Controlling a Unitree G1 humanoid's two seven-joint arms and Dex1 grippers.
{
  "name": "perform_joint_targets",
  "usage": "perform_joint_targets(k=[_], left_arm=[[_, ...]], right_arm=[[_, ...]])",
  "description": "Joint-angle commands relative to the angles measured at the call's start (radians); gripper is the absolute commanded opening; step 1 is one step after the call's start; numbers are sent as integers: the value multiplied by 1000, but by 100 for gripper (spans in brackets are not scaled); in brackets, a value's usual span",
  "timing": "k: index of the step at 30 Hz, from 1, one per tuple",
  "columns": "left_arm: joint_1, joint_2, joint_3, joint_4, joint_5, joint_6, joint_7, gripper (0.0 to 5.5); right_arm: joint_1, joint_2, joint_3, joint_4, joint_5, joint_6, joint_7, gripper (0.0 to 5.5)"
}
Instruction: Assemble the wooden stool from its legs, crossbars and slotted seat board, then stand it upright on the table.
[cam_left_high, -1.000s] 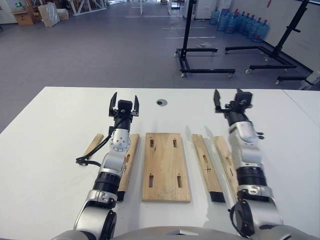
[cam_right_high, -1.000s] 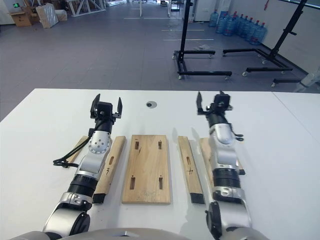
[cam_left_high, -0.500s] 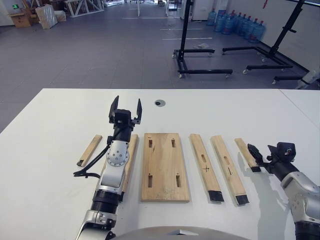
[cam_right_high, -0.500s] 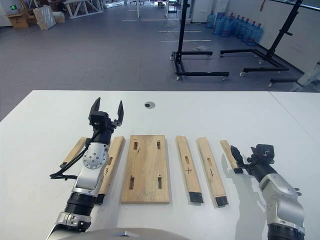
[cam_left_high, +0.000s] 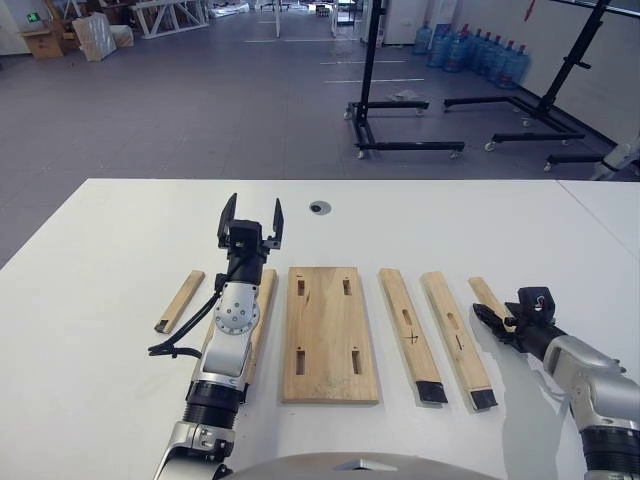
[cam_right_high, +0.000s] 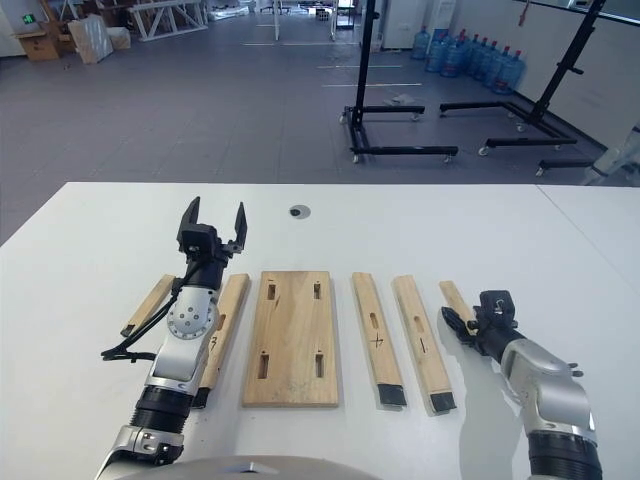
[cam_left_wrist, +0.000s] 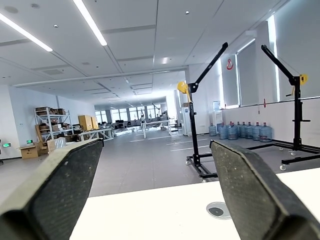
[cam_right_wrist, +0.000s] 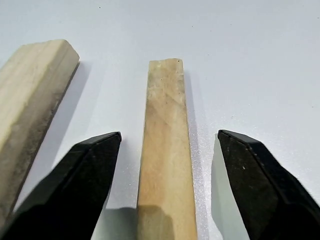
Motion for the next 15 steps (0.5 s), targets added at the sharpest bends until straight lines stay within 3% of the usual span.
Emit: perform_joint_targets(k=[1,8,15], left_arm=[[9,0,2,-5,8,11,6,393],[4,3,6,-5,7,12,6,393],[6,2,7,-5,2,11,0,393]], right_arm=[[51,29,43,-9,74,176,67,274],[79,8,111,-25,62,234,86,141],[178,18,102,-88,31,171,31,134]])
